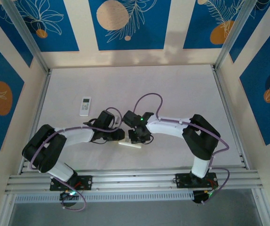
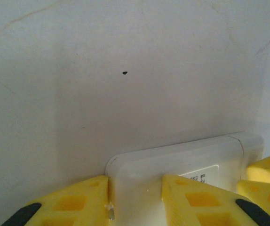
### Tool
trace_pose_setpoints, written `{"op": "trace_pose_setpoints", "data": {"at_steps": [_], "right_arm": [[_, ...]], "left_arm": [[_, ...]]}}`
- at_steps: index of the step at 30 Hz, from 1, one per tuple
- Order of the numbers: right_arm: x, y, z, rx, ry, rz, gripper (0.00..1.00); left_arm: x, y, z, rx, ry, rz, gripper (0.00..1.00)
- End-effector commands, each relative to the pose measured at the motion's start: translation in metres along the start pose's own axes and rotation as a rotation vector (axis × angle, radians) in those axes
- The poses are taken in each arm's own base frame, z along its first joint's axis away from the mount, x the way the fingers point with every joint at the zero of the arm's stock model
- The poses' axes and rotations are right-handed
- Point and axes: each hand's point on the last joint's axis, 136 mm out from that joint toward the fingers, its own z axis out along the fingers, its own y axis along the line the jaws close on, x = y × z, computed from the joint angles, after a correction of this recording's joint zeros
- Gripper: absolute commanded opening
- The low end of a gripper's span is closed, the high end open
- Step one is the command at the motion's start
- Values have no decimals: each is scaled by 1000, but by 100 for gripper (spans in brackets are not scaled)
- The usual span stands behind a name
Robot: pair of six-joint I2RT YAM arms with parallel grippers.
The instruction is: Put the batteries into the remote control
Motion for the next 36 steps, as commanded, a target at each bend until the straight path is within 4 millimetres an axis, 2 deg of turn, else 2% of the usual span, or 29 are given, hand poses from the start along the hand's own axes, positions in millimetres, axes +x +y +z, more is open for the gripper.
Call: {"op": "trace_pose_setpoints", "data": {"at_steps": [1, 4, 6, 10, 12, 14, 17, 21, 27, 32, 36], "right_arm": [[-40, 51, 2, -206, -192, -104, 24], [-51, 28, -1, -171, -226, -86, 24], [-52, 17, -4, -166, -206, -62, 24], [-43, 14, -28, -193, -196, -55, 26], [-34, 9, -40, -185, -198, -20, 30], [-22, -14, -47, -129, -190, 105, 37], [1, -39, -45, -108, -149, 260, 46], [25, -57, -37, -99, -93, 376, 52], [33, -62, -18, -170, -49, 449, 48], [28, -62, -16, -196, -63, 452, 38], [27, -62, -12, -197, -59, 454, 35]], "left_arm": [[30, -33, 40, 127, 80, 123, 32], [33, -24, 40, 92, 83, 123, 32], [35, -20, 39, 75, 85, 126, 33], [34, -15, 37, 44, 76, 124, 35], [32, -15, 37, 42, 70, 126, 36], [29, -18, 36, 47, 65, 127, 36], [28, -20, 35, 46, 64, 130, 37], [27, -20, 33, 41, 62, 132, 37], [26, -21, 33, 45, 61, 130, 37], [25, -23, 32, 47, 59, 132, 37], [25, -23, 32, 48, 62, 133, 38]]}}
